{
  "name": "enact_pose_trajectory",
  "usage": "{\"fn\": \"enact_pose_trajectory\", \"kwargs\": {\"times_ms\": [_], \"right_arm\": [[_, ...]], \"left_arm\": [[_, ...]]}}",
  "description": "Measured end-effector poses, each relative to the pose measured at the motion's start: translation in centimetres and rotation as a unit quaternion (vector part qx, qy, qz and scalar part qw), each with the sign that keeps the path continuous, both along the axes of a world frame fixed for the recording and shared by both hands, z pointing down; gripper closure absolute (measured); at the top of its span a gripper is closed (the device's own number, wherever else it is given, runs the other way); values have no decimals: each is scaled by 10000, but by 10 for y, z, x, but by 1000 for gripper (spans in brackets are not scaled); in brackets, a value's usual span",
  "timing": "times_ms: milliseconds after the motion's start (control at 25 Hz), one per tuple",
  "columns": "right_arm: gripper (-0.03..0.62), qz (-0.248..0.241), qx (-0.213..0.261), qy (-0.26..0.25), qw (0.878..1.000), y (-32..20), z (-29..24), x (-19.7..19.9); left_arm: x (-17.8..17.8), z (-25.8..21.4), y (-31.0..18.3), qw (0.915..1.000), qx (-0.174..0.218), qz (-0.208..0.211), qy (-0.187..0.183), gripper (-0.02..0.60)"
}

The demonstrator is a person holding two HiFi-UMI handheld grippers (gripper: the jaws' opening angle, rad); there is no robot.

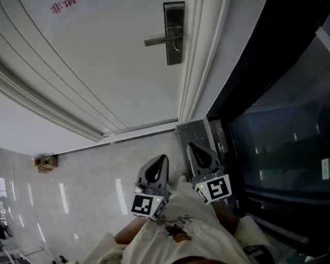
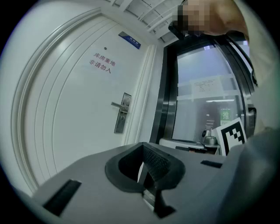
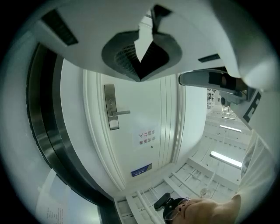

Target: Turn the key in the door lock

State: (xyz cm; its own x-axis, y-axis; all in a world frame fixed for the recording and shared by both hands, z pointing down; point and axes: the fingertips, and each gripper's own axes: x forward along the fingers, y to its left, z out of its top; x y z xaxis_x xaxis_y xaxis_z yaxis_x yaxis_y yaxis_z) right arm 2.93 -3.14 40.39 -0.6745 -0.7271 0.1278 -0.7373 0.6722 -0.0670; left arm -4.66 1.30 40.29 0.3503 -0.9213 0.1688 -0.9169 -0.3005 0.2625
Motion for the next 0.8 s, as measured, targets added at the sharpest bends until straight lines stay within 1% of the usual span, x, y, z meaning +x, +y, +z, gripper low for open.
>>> {"fn": "enact_pose_trajectory", "kwargs": {"times_ms": [200,320,440,560,640,720,800], "right_arm": [[588,-14,73,2,10000,-7,-7,6],[588,-15,81,-16,10000,-15,-7,12],[588,-40,-24,-9,10000,-28,0,20],[588,-148,-116,-208,9996,-42,2,24],[588,-199,28,-230,9995,-51,1,27],[588,-207,239,-116,9994,-62,-1,28],[586,-226,340,-55,9991,-74,-2,24]], "left_arm": [[9,-6,-6,9998,147,93,-16,576],[15,-6,-14,9999,150,75,-13,576],[23,-3,-26,9999,144,38,-16,577],[29,-2,-37,9998,193,-55,-42,577],[29,2,-47,9996,194,-191,-31,576],[27,7,-59,9993,163,-332,-3,576],[22,11,-73,9991,136,-405,0,577]]}}
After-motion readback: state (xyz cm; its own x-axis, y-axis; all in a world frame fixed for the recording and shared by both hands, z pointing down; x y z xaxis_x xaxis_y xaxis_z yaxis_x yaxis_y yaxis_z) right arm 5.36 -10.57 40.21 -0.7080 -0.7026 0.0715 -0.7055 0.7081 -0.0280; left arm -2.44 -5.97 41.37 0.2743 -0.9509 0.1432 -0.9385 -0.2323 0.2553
